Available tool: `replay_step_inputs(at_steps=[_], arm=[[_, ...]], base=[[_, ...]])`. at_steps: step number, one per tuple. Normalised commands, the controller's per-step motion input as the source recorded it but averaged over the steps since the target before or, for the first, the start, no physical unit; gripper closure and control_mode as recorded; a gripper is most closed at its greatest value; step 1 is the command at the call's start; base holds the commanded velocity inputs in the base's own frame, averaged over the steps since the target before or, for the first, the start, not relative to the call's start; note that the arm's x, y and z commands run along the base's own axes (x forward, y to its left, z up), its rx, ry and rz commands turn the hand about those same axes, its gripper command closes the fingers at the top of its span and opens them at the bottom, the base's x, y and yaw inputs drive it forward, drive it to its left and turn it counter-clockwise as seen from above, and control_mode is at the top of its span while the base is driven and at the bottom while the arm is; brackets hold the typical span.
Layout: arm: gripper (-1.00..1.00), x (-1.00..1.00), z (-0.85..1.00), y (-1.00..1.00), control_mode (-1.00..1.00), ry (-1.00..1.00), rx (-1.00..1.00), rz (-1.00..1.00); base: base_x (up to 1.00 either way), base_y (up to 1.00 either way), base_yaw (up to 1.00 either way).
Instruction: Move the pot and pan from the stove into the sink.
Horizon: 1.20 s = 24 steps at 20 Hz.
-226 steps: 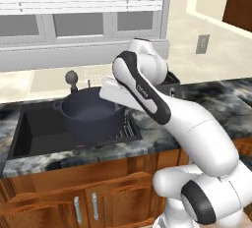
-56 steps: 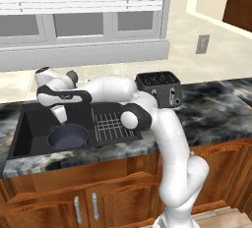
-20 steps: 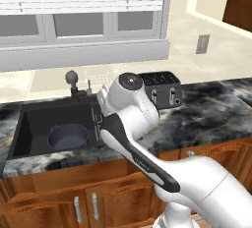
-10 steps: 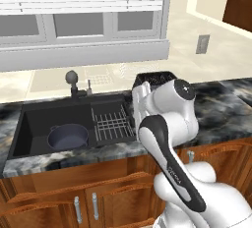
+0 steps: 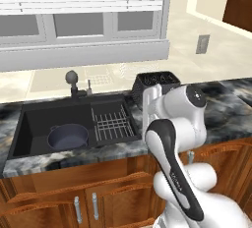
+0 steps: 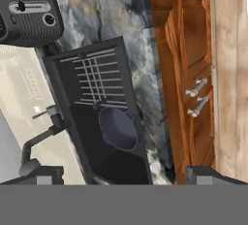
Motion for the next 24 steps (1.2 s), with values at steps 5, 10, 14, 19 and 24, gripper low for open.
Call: replay_step_inputs(at_steps=[5,10,14,19,24], arm=[[-1.00,-0.28,0.10,-0.10,-1.00,0.00,0.01,0.17],[-1.00,-0.29,0.16,-0.02,-1.00,0.02,0.00,0.30],[-1.00,-0.34,0.05,0.00,-1.00,0.03,-0.01,0.35],[-1.00,-0.40,0.00,0.00,-1.00,0.02,-0.02,0.36],[-1.00,-0.08,0.00,0.00,-1.00,0.00,-0.01,0.07]], base=[[0.00,0.00,0.00],[0.00,0.00,0.00],[0.00,0.00,0.00],[0.00,0.00,0.00],[0.00,0.00,0.00]])
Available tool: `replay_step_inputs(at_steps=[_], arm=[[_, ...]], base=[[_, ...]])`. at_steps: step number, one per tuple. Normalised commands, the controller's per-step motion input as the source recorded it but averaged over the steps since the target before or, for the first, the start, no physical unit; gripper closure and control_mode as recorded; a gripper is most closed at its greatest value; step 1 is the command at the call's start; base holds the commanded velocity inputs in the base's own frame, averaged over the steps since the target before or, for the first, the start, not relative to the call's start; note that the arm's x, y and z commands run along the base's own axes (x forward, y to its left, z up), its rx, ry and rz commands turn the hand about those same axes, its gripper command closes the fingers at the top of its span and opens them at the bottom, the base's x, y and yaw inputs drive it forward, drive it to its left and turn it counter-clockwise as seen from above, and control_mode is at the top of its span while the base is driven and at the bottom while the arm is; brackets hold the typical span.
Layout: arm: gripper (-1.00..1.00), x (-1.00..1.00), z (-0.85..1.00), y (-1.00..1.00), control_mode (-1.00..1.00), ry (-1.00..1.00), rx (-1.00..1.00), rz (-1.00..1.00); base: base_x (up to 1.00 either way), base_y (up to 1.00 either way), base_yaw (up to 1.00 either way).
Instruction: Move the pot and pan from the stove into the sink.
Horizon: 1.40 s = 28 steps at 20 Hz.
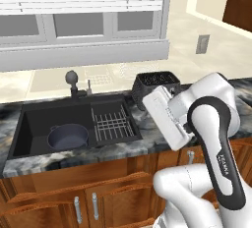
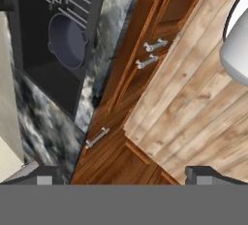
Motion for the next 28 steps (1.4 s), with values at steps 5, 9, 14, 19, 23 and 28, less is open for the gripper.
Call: replay_step_inputs(at_steps=[5,9,14,19,23,28], arm=[[-1.00,0.00,0.00,0.00,-1.00,0.00,0.00,0.00],[-1.00,-0.10,0.00,0.00,1.00,0.00,0.00,0.00],[-1.00,0.00,0.00,0.00,1.00,0.00,0.00,0.00],[-1.00,0.00,0.00,0.00,1.00,0.00,0.00,0.00],[-1.00,0.00,0.00,0.00,1.00,0.00,0.00,0.00],[-1.00,0.00,0.00,0.00,1.00,0.00,0.00,0.00]], base=[[0.00,0.00,0.00],[-0.24,0.00,0.02],[-0.66,0.00,0.07],[-0.72,0.00,0.08],[-0.69,0.00,0.08],[-0.51,0.15,0.10]])
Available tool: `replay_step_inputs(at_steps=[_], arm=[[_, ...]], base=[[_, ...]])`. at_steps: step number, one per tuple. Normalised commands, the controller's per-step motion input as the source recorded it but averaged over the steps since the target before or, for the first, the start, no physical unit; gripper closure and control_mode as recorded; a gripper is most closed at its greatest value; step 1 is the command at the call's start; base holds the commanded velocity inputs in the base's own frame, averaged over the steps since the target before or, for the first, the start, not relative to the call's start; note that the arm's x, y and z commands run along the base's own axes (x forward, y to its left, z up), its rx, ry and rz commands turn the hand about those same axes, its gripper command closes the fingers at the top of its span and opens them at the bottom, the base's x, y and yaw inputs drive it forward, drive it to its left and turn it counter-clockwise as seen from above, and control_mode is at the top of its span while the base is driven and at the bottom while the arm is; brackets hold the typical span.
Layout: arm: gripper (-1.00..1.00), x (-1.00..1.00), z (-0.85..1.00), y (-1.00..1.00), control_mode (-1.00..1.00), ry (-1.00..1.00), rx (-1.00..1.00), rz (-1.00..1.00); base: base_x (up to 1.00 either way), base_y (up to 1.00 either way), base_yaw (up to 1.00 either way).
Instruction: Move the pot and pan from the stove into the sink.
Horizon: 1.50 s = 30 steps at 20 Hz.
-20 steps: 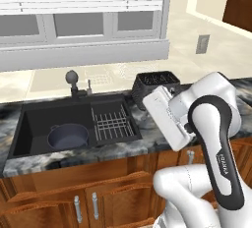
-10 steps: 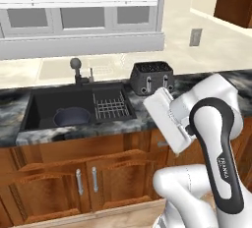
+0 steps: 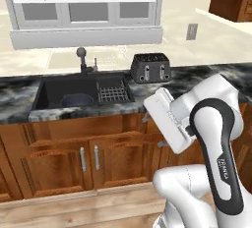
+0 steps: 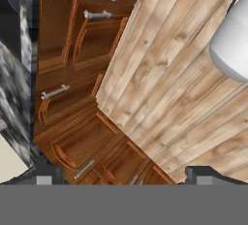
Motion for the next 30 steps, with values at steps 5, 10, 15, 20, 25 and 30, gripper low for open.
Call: replay_step_inputs(at_steps=[5,10,15,20,25,30], arm=[[-1.00,0.00,0.00,0.00,1.00,0.00,0.00,0.00],[-1.00,0.00,0.00,0.00,1.00,0.00,0.00,0.00],[-1.00,0.00,0.00,0.00,1.00,0.00,0.00,0.00],[-1.00,0.00,0.00,0.00,1.00,0.00,0.00,0.00],[-1.00,0.00,0.00,0.00,1.00,0.00,0.00,0.00],[-1.00,0.00,0.00,0.00,1.00,0.00,0.00,0.00]], base=[[-0.36,0.52,0.06],[-0.38,0.49,0.16],[-0.30,0.04,0.41],[-0.22,0.00,0.46],[-0.15,0.00,0.48],[-0.12,0.00,0.49]])
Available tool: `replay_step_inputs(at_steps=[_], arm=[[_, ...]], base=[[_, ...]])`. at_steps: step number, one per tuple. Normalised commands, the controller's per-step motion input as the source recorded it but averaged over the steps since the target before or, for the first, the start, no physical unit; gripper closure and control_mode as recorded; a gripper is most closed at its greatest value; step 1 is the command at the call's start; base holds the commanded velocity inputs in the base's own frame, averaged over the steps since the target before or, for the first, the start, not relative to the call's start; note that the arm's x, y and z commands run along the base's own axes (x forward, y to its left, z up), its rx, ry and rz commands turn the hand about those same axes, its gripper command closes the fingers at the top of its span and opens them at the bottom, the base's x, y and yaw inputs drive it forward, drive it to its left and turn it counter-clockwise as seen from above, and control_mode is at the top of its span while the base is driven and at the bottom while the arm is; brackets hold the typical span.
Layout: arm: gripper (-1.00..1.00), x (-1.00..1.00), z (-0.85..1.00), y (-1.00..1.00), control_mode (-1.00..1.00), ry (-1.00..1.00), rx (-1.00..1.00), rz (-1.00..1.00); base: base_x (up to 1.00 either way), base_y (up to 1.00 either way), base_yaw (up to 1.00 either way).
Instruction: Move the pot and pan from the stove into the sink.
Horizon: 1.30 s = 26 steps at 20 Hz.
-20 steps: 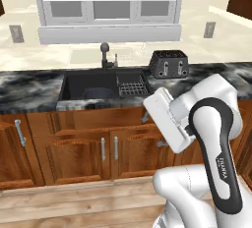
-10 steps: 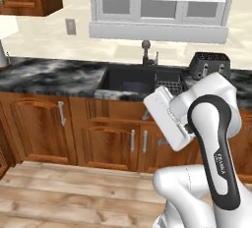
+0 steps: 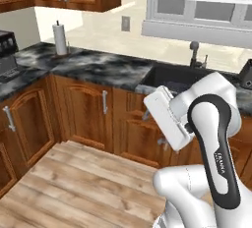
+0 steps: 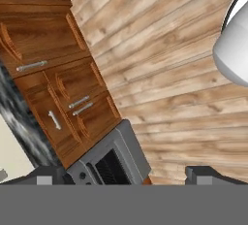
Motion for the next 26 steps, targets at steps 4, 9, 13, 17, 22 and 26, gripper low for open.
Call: replay_step_inputs(at_steps=[4,9,13,17,22,26], arm=[[-1.00,0.00,0.00,0.00,1.00,0.00,0.00,0.00],[-1.00,0.00,0.00,0.00,1.00,0.00,0.00,0.00],[-1.00,0.00,0.00,0.00,1.00,0.00,0.00,0.00],[-1.00,0.00,0.00,0.00,1.00,0.00,0.00,0.00],[-1.00,0.00,0.00,0.00,1.00,0.00,0.00,0.00],[-1.00,0.00,0.00,0.00,1.00,0.00,0.00,0.00]], base=[[-0.11,0.00,0.50],[-0.11,0.00,0.49],[-0.12,0.00,0.49],[-0.15,0.00,0.48],[-0.21,0.00,0.47],[-0.26,0.00,0.44]])
